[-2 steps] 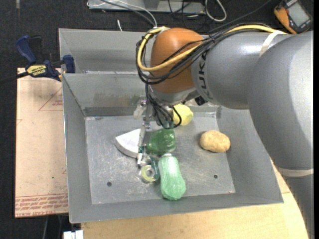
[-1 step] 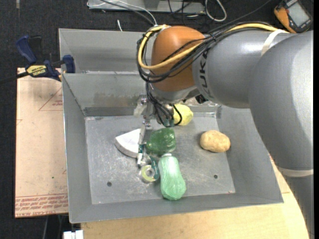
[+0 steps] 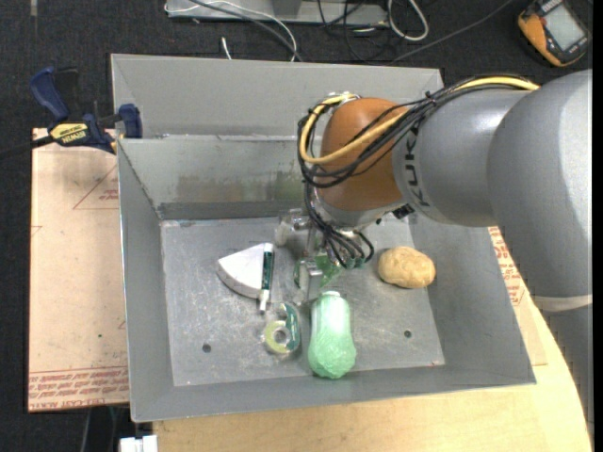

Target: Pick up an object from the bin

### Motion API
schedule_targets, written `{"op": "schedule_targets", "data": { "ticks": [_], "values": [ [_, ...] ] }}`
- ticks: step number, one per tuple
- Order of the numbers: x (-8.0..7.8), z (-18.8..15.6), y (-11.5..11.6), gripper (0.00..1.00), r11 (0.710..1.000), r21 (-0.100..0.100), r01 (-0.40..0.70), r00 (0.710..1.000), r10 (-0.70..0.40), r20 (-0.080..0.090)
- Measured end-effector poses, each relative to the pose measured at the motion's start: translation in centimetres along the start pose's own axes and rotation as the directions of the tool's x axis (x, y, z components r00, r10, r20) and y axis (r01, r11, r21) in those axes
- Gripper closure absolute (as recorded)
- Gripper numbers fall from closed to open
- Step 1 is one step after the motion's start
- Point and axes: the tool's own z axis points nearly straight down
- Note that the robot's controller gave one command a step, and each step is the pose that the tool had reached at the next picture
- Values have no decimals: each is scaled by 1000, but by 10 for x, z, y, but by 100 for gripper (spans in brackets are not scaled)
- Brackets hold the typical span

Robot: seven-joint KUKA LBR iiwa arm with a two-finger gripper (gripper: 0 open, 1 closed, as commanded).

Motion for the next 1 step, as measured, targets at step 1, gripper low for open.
{"op": "schedule_targets", "data": {
  "ticks": [1],
  "values": [
    [1,-53,-9,0,1000,1,23,1000,-23,4]
  ]
}}
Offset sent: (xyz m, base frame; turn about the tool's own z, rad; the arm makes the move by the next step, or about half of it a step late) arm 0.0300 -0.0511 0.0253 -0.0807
